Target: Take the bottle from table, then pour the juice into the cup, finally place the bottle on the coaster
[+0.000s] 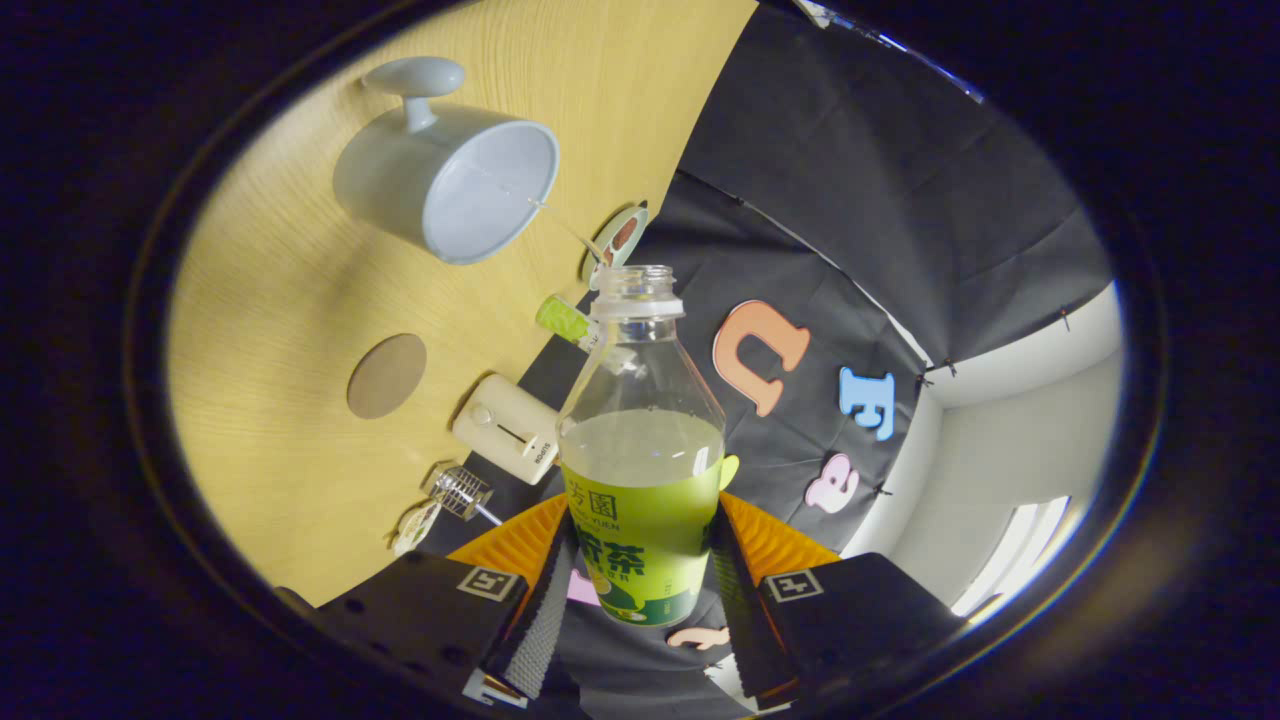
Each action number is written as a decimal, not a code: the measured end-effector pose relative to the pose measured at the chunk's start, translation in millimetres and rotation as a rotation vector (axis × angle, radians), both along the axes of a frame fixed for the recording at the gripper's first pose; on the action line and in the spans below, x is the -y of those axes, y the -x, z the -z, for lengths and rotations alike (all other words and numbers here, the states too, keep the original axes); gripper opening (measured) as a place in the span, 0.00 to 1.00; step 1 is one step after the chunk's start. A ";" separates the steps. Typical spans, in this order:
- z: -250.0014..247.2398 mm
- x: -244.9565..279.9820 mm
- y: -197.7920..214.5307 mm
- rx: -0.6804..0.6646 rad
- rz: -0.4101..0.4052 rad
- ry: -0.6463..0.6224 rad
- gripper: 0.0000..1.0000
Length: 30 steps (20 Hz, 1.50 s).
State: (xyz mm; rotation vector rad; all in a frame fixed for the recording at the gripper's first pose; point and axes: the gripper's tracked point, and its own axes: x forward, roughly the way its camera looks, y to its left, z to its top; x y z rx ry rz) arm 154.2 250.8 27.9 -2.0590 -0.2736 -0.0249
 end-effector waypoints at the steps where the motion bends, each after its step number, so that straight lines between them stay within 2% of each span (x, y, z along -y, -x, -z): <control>1: -0.1 -0.1 -0.1 0.001 -0.001 -0.001 0.75; 12: 2.9 3.4 -2.0 0.003 -0.006 -0.039 0.75; 19: 26.7 9.3 -2.9 -0.084 0.011 -0.162 0.75; 21: 39.6 12.1 -3.7 -0.142 0.021 -0.238 0.75; 25: 62.6 20.8 -8.2 -0.294 0.072 -0.480 0.75; 30: 60.4 15.1 -4.4 -0.375 0.049 -0.709 0.75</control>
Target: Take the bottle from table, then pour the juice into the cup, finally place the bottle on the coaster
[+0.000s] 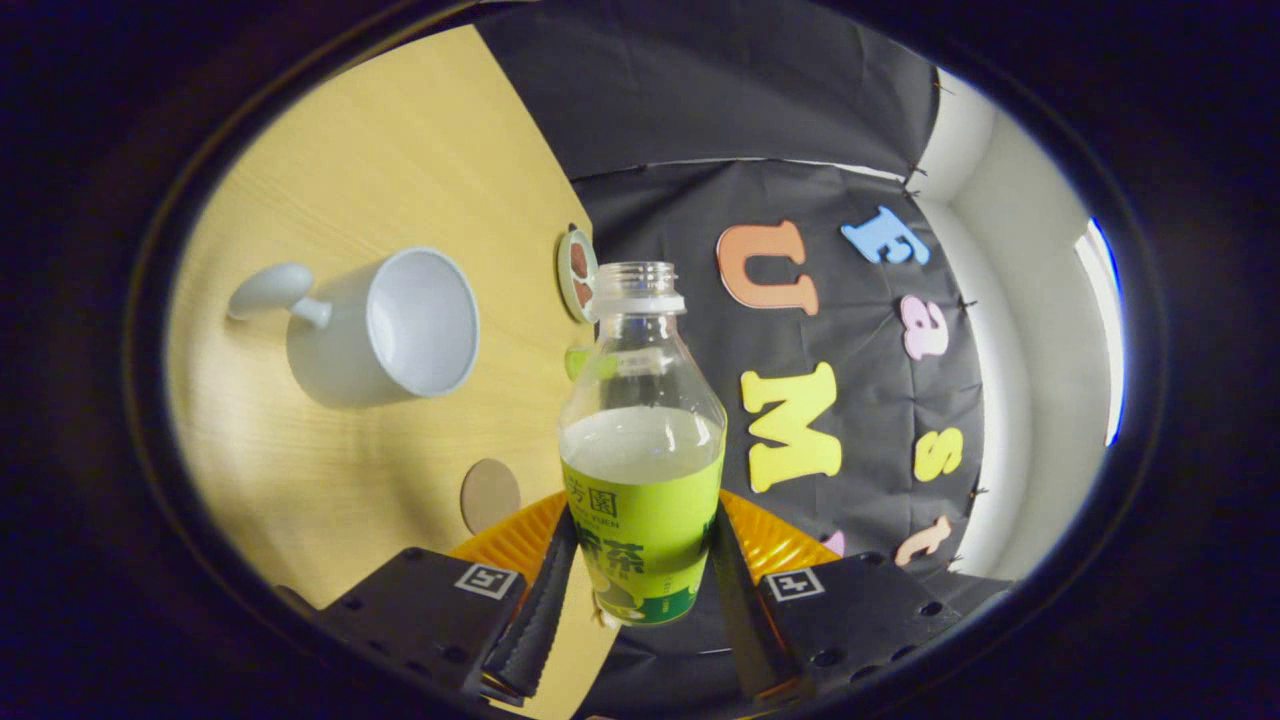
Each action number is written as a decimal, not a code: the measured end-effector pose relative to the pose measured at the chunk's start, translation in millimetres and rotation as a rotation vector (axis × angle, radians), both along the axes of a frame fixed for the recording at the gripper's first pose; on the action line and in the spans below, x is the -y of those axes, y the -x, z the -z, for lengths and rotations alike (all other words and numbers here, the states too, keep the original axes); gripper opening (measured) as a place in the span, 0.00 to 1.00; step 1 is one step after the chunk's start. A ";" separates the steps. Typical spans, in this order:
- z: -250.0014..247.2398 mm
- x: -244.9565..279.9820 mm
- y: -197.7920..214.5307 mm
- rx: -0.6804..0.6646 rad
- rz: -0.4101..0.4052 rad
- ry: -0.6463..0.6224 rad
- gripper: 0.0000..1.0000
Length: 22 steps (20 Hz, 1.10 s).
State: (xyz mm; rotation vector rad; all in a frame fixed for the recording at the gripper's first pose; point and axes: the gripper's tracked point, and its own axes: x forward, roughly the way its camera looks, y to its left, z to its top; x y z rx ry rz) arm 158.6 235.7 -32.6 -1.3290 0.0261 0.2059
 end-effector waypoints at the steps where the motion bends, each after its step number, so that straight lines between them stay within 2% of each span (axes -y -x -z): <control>1: -1.7 -1.6 1.1 -0.023 -0.001 -0.063 0.75; 7: -5.2 -17.5 13.3 -0.134 -0.013 -0.476 0.75; 10: -10.1 -20.3 9.7 -0.197 -0.025 -0.740 0.75; 12: -18.9 -18.7 6.0 -0.215 -0.030 -0.867 0.75; 18: -33.0 -14.1 -16.4 -0.276 -0.076 -1.127 0.75; 22: -19.9 -13.3 -47.7 -0.329 -0.049 -1.180 0.75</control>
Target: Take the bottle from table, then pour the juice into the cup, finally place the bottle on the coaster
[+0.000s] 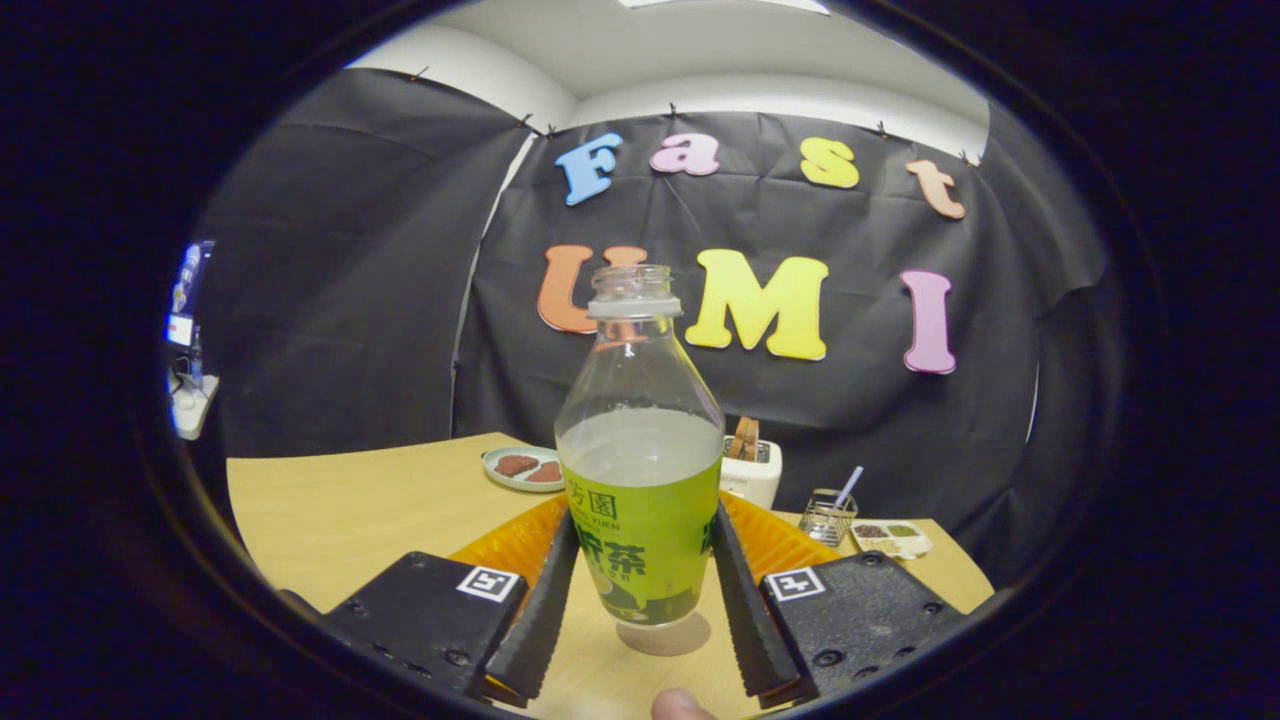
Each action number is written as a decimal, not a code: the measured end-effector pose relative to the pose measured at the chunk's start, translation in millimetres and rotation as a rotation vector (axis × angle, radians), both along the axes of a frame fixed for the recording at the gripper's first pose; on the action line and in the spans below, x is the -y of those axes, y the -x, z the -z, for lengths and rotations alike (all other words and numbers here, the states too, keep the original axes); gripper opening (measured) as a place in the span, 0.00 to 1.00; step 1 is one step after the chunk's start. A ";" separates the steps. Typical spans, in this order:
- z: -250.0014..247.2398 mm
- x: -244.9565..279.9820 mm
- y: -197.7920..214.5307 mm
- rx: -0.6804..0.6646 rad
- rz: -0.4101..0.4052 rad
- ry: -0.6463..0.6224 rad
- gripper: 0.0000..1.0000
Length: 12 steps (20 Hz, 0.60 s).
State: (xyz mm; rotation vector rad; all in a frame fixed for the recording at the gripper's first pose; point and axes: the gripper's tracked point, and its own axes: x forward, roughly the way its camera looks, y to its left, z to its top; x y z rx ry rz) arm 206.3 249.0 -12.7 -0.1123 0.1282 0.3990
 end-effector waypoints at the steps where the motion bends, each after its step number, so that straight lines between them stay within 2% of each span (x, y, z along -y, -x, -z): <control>1: 6.0 -2.2 -8.4 -0.014 -0.009 0.004 0.75; 4: 29.6 -7.1 -27.9 -0.075 -0.038 -0.031 0.75; 12: 88.2 13.9 -65.6 -0.200 0.018 -0.026 0.77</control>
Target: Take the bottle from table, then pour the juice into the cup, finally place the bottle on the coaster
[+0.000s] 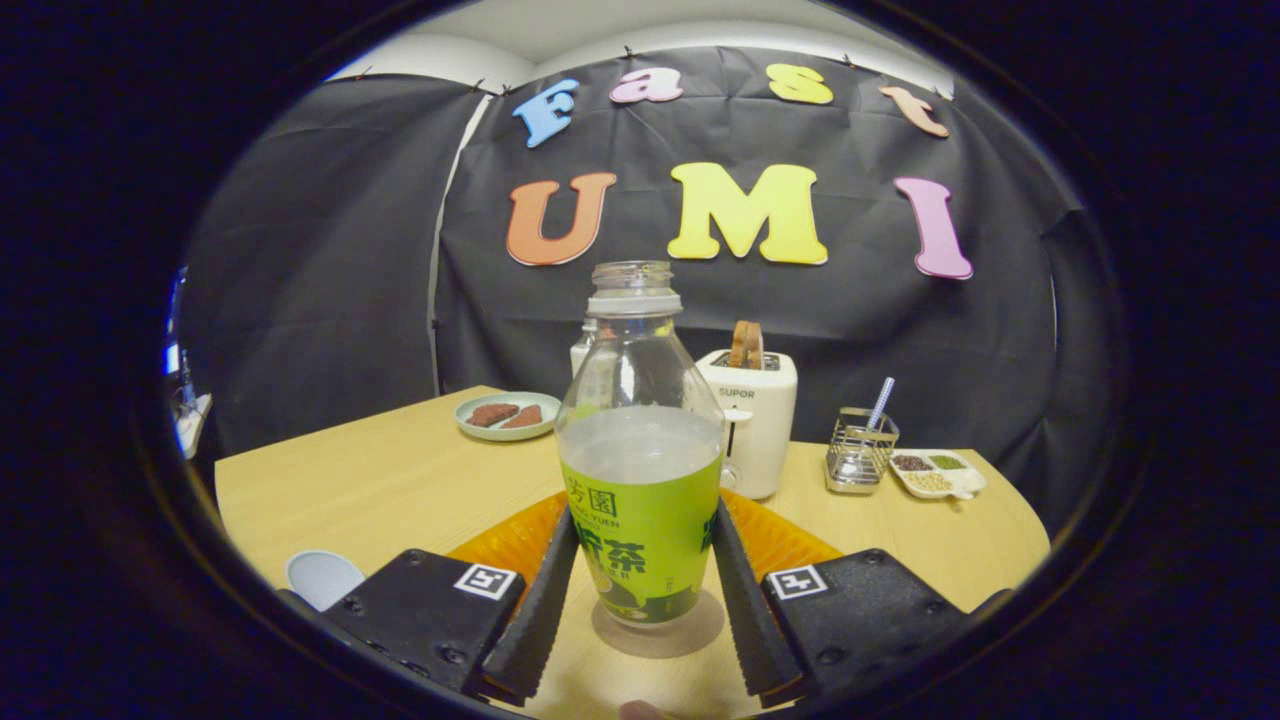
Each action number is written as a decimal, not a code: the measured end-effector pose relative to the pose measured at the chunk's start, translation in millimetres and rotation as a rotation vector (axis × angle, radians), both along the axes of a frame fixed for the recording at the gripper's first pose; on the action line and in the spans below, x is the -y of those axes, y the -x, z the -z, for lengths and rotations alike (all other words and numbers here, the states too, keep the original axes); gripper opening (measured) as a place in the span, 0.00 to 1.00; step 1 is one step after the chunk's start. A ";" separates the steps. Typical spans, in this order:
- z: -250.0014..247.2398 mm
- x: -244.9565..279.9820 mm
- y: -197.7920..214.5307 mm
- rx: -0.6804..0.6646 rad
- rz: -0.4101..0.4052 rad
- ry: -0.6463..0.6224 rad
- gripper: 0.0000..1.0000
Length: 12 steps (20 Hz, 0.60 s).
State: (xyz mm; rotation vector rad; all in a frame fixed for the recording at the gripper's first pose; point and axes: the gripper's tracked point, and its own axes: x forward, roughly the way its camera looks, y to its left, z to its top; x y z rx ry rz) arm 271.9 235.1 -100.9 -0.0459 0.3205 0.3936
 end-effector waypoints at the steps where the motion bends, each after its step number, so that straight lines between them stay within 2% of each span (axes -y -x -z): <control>1: 2.6 1.7 -2.4 -0.005 0.004 0.005 0.77; 12: 22.3 2.3 -8.3 -0.041 0.004 -0.016 0.85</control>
